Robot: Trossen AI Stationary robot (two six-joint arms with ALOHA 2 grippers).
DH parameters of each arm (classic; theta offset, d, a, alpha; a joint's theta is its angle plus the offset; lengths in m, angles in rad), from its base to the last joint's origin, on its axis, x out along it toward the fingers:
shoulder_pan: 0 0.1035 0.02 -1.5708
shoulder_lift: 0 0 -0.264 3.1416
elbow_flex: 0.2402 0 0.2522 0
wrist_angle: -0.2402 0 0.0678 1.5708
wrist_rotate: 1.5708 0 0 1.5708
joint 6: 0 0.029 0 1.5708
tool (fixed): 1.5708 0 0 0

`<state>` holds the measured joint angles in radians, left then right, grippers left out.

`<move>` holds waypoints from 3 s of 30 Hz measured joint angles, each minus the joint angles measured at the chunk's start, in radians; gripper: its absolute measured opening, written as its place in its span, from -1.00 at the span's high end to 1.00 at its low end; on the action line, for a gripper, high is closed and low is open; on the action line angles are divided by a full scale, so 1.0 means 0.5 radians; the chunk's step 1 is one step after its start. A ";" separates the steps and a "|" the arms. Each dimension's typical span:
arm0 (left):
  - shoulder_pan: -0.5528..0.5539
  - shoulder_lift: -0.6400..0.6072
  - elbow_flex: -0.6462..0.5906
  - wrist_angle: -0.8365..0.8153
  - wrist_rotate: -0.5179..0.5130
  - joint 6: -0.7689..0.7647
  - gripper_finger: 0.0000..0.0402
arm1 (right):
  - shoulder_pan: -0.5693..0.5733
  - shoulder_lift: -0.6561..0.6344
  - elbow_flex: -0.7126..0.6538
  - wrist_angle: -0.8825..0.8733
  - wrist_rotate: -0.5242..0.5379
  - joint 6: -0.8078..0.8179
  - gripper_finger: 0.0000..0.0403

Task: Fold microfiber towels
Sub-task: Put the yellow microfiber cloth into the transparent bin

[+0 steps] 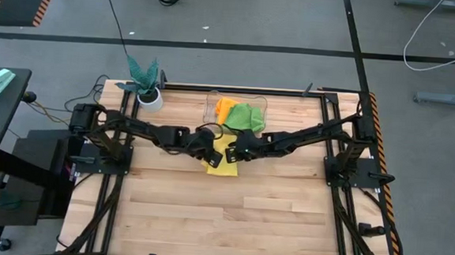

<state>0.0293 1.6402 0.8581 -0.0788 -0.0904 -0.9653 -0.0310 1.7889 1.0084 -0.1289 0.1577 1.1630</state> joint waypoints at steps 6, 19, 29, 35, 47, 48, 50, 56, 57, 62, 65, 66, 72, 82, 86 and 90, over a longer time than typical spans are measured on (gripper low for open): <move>0.083 0.000 0.277 -0.397 -0.022 0.222 0.96 | -0.061 -0.102 0.003 -0.016 -0.008 -0.079 0.99; 0.267 -0.004 0.609 -0.660 -0.037 0.454 0.96 | -0.265 -0.481 0.007 -0.236 0.022 -0.252 1.00; 0.434 -0.008 0.911 -0.889 -0.043 0.676 0.96 | -0.377 -0.642 0.032 -0.244 0.028 -0.359 1.00; 0.565 -0.008 1.002 -0.919 -0.043 0.763 0.96 | -0.494 -0.622 0.252 -0.423 0.027 -0.538 1.00; 0.861 0.015 1.025 -0.752 0.126 0.825 0.96 | -0.837 -0.459 0.536 -0.679 -0.207 -0.710 1.00; 0.877 0.027 1.025 -0.725 0.160 0.823 0.96 | -0.846 -0.434 0.535 -0.689 -0.219 -0.711 1.00; 0.902 0.067 1.025 -0.708 0.223 0.808 0.96 | -0.856 -0.384 0.534 -0.688 -0.231 -0.716 1.00; 0.904 0.252 1.023 -0.754 0.315 0.795 0.96 | -0.873 -0.290 0.533 -0.742 -0.287 -0.711 1.00; 0.904 0.268 1.023 -0.753 0.328 0.792 0.96 | -0.879 -0.277 0.533 -0.786 -0.290 -0.711 1.00; 0.900 0.347 1.024 -0.778 0.362 0.793 0.96 | -0.892 -0.208 0.531 -0.833 -0.346 -0.720 1.00; 0.902 0.372 1.025 -0.799 0.364 0.797 0.96 | -0.895 -0.198 0.522 -0.830 -0.365 -0.720 1.00; 0.901 0.383 1.027 -0.805 0.364 0.797 0.96 | -0.900 -0.200 0.509 -0.822 -0.370 -0.711 1.00; 0.901 0.445 1.027 -0.811 0.436 0.801 0.91 | -0.944 -0.198 0.469 -0.815 -0.446 -0.702 0.96; 0.909 0.456 1.025 -0.798 0.411 0.908 0.83 | -0.959 -0.201 0.461 -0.827 -0.368 -0.815 0.81; 0.922 0.457 1.018 -0.814 0.399 0.918 0.66 | -0.998 -0.201 0.460 -0.897 -0.347 -0.844 0.66; 0.939 0.436 1.020 -0.805 0.412 0.960 0.51 | -1.034 -0.205 0.459 -0.939 -0.368 -0.853 0.46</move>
<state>0.4988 1.8582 1.3680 -0.4815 0.1156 -0.4854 -0.5481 1.6864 1.2381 -0.5983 -0.0261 0.7364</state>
